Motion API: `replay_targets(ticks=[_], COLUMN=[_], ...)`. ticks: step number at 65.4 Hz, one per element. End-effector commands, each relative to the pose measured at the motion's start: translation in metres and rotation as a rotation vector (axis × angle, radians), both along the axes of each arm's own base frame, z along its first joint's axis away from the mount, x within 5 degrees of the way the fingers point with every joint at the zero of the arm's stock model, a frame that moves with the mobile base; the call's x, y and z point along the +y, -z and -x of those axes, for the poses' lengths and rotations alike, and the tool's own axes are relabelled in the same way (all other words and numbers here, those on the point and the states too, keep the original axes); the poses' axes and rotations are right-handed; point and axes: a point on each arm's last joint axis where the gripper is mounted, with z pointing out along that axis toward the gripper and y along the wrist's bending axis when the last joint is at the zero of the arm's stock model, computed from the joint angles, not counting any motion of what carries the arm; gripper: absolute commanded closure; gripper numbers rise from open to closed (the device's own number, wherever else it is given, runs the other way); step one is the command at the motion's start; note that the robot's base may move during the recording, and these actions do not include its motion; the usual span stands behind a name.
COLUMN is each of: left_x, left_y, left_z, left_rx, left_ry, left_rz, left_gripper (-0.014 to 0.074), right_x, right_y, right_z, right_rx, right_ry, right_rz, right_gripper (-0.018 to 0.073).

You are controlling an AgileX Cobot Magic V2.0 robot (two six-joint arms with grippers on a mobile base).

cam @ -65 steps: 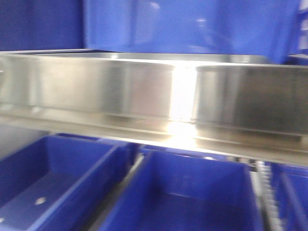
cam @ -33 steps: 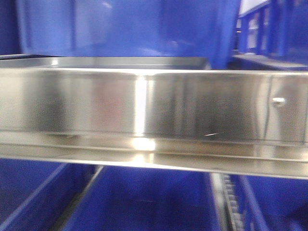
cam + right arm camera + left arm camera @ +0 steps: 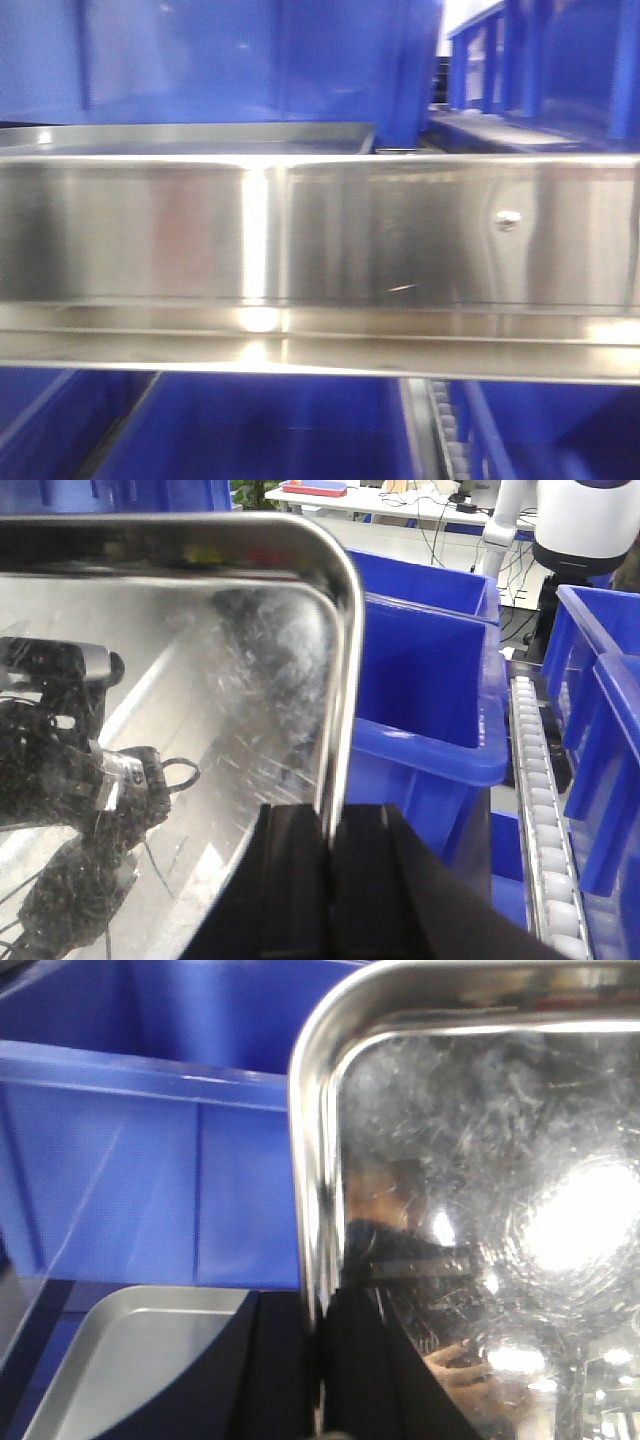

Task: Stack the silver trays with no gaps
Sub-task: 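Drive up to the shelf holding the other silver tray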

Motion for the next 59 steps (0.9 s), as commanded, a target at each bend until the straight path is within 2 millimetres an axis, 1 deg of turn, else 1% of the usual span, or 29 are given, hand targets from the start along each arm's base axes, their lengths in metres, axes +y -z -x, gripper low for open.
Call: replay_targets(ticks=[1,23,59], left_x=[-0.004,-0.004,-0.004], left_y=[-0.007,-0.007,-0.007], left_z=[0.001,0.001,0.001], left_rx=[-0.051,-0.051,-0.051], left_ry=[0.048,0.048,0.048], left_rz=[0.008,0.008,0.008], left_gripper=[0.0613,0.0613,0.0613], right_x=[0.008,0.01,0.03], right_y=[-0.009,-0.009,-0.013], right_z=[0.003,0.004,0.013], right_rx=[-0.061,-0.065,-0.093], right_ry=[-0.106,-0.136,-0.368], right_rz=[0.001,-0.006,-0.059], right_gripper=[0.0634,0.0634,0.0634])
